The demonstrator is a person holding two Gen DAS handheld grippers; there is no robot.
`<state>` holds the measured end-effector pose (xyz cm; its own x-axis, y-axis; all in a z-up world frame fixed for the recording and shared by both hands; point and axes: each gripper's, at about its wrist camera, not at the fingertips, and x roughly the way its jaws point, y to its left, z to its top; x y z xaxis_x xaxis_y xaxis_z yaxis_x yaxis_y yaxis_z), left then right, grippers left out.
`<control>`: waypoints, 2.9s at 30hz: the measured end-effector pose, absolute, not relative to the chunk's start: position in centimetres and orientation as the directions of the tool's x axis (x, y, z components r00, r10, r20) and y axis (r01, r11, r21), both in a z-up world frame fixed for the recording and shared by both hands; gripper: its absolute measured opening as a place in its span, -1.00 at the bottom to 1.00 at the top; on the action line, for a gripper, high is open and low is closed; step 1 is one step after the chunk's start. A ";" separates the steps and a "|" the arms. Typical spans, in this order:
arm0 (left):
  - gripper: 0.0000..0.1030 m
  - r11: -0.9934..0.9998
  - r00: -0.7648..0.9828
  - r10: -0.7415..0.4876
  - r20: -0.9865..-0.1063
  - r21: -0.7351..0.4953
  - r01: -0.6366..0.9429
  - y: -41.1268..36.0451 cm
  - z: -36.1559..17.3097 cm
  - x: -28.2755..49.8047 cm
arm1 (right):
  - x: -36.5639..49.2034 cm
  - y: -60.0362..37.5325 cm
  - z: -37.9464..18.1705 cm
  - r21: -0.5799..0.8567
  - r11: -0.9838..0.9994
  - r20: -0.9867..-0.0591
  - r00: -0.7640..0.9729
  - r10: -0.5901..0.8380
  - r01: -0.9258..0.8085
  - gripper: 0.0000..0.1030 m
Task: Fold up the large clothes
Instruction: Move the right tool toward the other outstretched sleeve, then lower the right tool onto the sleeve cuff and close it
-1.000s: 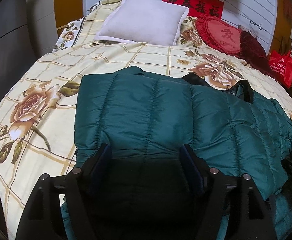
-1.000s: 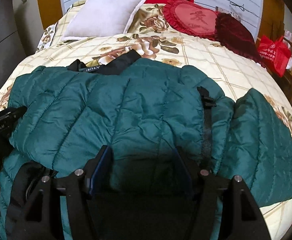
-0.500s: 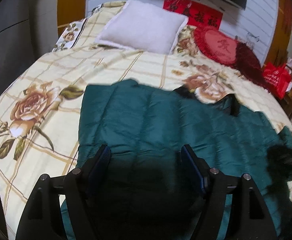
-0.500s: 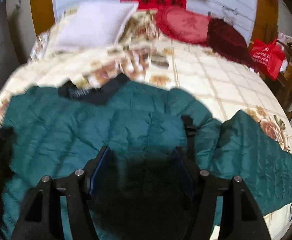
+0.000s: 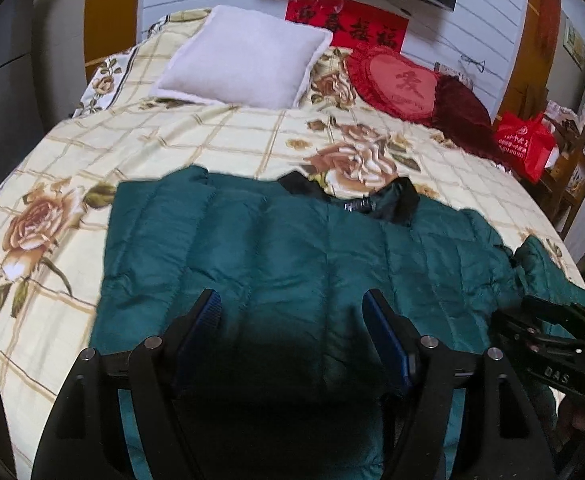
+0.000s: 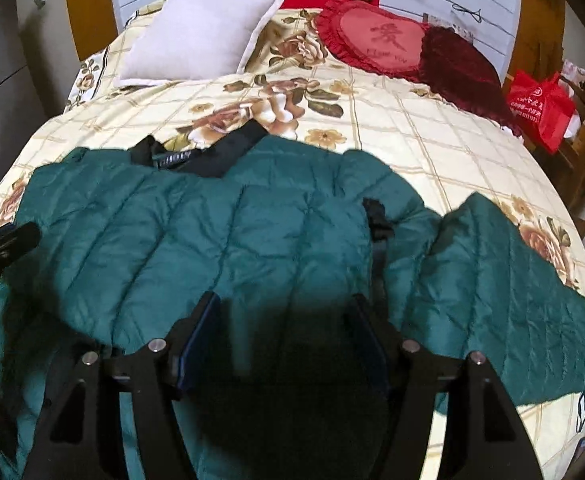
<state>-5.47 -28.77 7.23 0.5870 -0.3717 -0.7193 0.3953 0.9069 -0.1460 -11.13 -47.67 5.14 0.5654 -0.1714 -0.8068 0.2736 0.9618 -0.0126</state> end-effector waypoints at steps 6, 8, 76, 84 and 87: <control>0.08 0.916 0.565 -0.312 -0.764 -0.084 0.392 -29.7 4.4 -5.6 | -10.9 -47.6 3.4 -0.018 0.958 -0.813 0.554 -0.180 0.285 0.40; 0.08 0.916 0.557 -0.311 -0.770 -0.087 0.392 -29.5 5.0 -6.1 | -11.5 -47.9 4.5 0.019 0.956 -0.799 0.580 -0.161 0.292 0.40; 0.08 0.873 0.507 -0.452 -0.734 -0.247 0.420 -28.9 7.7 -14.9 | -31.5 -88.1 2.3 -0.023 0.580 -0.850 0.290 -0.440 0.815 0.55; 0.08 0.871 0.500 -0.447 -0.742 -0.234 0.432 -29.5 7.2 -15.0 | -32.0 -89.2 1.2 0.101 0.568 -0.862 0.357 -0.360 0.817 0.55; 0.08 0.870 0.502 -0.449 -0.739 -0.234 0.434 -29.4 7.4 -15.2 | -32.2 -88.8 1.7 0.133 0.594 -0.851 0.398 -0.342 0.793 -0.11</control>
<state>-15.20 -29.44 7.39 0.5017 -0.4492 -0.7392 0.4340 0.8700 -0.2340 -32.18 -88.78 1.65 0.3985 -0.3420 -0.8510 0.7934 0.5941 0.1328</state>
